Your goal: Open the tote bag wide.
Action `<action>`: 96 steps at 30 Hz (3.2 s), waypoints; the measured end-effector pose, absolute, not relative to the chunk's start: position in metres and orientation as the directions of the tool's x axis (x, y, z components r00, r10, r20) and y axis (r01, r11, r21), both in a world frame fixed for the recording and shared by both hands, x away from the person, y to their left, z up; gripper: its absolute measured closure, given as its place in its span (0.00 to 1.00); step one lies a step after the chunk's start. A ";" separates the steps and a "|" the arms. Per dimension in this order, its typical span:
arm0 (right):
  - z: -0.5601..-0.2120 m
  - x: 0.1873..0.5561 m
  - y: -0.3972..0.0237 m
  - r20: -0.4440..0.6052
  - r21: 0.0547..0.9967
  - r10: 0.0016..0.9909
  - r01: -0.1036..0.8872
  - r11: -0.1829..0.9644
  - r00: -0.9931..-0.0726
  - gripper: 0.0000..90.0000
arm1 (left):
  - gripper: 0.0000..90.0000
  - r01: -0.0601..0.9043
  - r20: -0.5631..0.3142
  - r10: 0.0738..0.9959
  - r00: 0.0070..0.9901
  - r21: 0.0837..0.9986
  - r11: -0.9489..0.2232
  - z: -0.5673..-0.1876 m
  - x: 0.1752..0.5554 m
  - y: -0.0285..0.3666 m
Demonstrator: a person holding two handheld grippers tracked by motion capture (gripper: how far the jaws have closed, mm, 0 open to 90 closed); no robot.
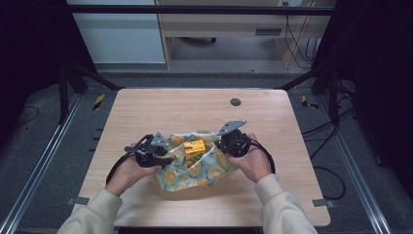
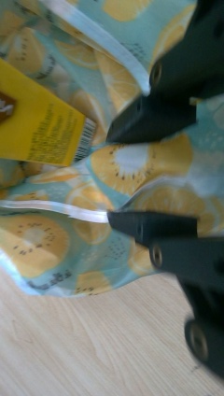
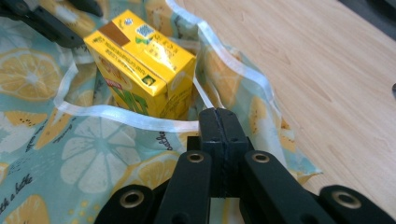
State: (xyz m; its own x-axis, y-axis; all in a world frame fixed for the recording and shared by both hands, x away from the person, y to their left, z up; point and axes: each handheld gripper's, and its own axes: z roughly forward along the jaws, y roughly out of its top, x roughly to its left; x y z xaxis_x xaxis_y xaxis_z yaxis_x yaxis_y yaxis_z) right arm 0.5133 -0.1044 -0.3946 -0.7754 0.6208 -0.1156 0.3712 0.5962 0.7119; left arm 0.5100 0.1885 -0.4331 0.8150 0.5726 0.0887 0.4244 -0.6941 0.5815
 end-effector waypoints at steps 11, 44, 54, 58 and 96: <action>-0.376 0.505 -0.114 -0.117 0.751 0.637 0.351 0.559 -0.762 1.00 | 0.99 0.369 0.132 0.616 0.776 0.697 -0.615 -0.407 0.495 0.197; -0.406 0.504 -0.078 0.010 0.602 0.612 0.494 0.628 -0.790 0.34 | 1.00 0.308 0.162 0.570 0.805 0.707 -0.637 -0.390 0.488 0.175; -0.411 0.501 -0.081 -0.010 0.587 0.592 0.474 0.656 -0.806 1.00 | 1.00 0.314 0.142 0.586 0.797 0.731 -0.605 -0.386 0.491 0.178; -0.404 0.498 -0.087 -0.041 0.628 0.617 0.460 0.627 -0.786 1.00 | 1.00 0.305 0.138 0.595 0.792 0.755 -0.581 -0.377 0.489 0.181; -0.453 0.396 -0.115 -0.052 0.747 0.666 0.414 0.521 -0.744 0.95 | 0.99 0.364 0.018 0.558 0.830 0.740 -0.566 -0.444 0.438 0.218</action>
State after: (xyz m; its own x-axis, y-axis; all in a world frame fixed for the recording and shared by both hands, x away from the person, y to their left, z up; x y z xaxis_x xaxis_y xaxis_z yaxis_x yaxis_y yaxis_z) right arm 0.3964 -0.1153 -0.4526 -0.7440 0.6661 -0.0519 0.4142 0.5207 0.7465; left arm 0.4382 0.2184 -0.4437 0.8297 0.5579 0.0181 0.3643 -0.5658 0.7397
